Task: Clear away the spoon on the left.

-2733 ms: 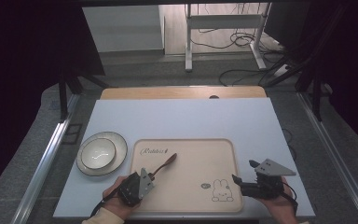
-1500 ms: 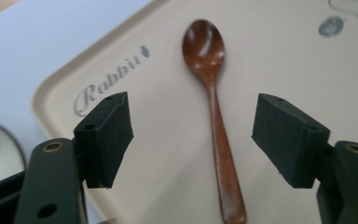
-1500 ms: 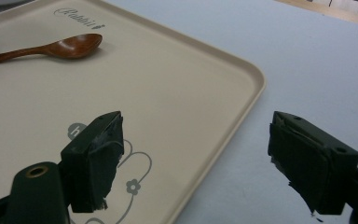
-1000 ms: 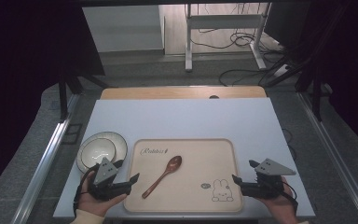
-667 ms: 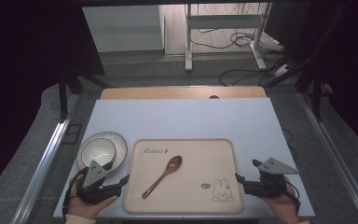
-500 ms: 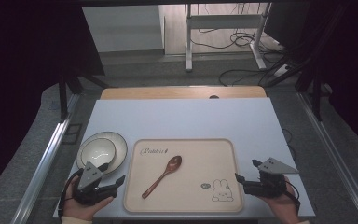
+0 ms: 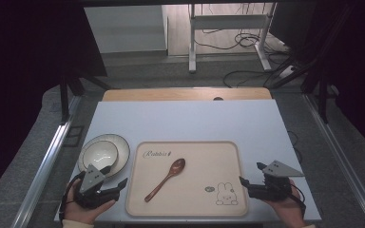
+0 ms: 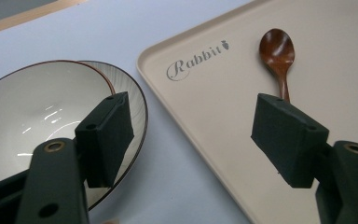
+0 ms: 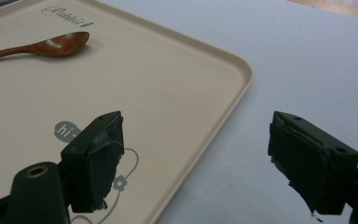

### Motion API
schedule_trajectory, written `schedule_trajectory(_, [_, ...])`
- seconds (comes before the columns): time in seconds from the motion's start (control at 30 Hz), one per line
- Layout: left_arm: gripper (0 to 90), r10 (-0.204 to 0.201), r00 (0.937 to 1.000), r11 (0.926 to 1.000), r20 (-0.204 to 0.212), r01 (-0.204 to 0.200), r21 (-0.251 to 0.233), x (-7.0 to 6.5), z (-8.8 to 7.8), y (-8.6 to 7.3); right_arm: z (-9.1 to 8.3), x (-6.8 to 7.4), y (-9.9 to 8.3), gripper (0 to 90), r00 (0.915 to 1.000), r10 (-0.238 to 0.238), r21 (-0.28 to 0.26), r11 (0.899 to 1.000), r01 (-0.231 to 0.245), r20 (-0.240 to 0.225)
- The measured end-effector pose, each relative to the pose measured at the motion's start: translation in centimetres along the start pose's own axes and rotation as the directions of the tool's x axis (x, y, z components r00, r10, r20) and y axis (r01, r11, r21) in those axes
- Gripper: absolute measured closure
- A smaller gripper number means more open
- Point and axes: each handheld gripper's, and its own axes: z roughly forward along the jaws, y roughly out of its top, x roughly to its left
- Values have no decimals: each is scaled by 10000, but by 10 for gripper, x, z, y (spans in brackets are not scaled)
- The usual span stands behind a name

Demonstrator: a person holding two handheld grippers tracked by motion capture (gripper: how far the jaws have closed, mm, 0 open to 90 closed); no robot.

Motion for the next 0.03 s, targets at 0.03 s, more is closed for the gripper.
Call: schedule_trajectory(0.03, [286,-21,10000,10000,-9,21,-3,0,0,0,0,0,0,185,10000,-2,1,10000,2,-1])
